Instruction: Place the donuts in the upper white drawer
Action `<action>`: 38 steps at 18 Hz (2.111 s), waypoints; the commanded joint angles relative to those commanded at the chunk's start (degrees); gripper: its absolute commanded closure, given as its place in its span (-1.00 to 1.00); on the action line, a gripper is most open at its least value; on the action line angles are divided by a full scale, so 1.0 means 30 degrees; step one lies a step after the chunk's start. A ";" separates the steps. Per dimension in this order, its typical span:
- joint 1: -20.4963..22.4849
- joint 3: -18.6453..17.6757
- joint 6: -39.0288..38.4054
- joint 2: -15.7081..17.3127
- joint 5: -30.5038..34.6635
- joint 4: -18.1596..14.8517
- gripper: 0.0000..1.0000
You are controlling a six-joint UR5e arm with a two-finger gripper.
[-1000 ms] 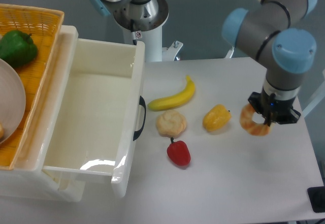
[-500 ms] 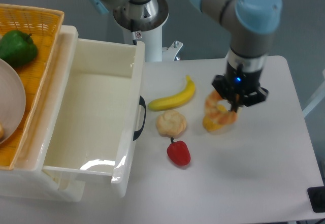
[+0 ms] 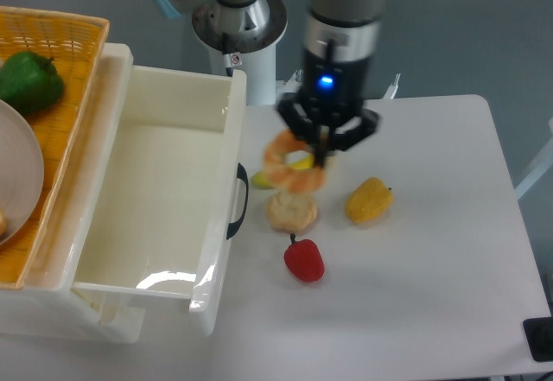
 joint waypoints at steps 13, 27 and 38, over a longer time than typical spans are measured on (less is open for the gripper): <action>-0.3195 -0.2549 -0.1293 0.0088 0.0146 0.0146 -0.03; -0.2028 -0.2082 -0.1030 0.0205 0.0673 0.0117 -1.00; 0.2454 -0.2080 0.2978 0.0440 0.0820 0.0176 -1.00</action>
